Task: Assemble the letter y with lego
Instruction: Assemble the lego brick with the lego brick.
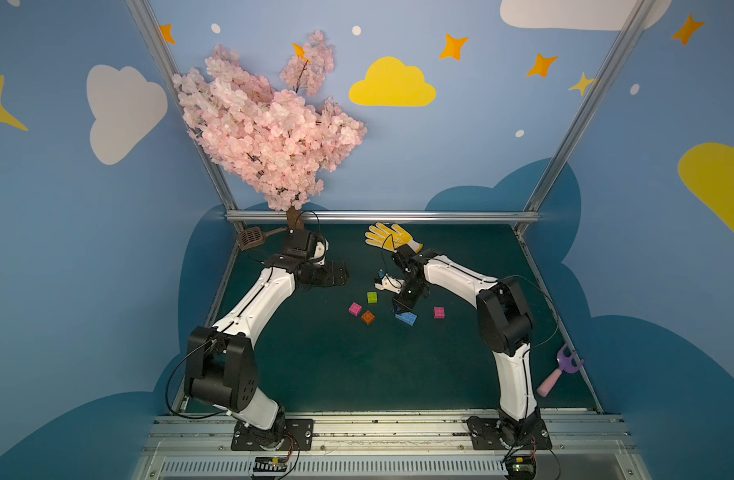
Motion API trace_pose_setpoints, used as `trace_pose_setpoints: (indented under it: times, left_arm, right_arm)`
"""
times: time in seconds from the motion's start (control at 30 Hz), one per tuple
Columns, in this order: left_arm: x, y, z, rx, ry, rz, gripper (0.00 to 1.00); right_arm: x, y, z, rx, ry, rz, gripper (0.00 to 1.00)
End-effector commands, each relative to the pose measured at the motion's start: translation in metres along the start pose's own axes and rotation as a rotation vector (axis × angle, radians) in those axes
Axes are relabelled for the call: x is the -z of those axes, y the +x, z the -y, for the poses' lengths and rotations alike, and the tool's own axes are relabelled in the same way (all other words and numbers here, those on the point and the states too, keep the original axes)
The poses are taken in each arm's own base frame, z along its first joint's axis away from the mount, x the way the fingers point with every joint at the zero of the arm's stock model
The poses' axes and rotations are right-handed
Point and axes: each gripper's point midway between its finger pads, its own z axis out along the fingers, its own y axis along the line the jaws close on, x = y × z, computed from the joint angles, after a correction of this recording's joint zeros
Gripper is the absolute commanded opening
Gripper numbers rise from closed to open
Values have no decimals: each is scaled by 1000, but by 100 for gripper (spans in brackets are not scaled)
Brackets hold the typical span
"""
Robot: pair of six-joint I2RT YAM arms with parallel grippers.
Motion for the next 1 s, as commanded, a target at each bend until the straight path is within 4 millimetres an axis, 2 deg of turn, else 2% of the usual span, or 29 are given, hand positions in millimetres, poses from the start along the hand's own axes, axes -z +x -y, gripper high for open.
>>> trace_pose_setpoints:
  times: [0.0, 0.37, 0.97]
  left_arm:
    - [3, 0, 1, -11, -6, 0, 100]
    - [3, 0, 0, -11, -11, 0, 100]
    - [3, -1, -1, -7, -13, 1, 100]
  right_arm:
    - [-25, 25, -5, -18, -35, -108, 16]
    - [-23, 14, -12, -14, -34, -125, 16]
    - [-36, 18, -24, -15, -26, -164, 16]
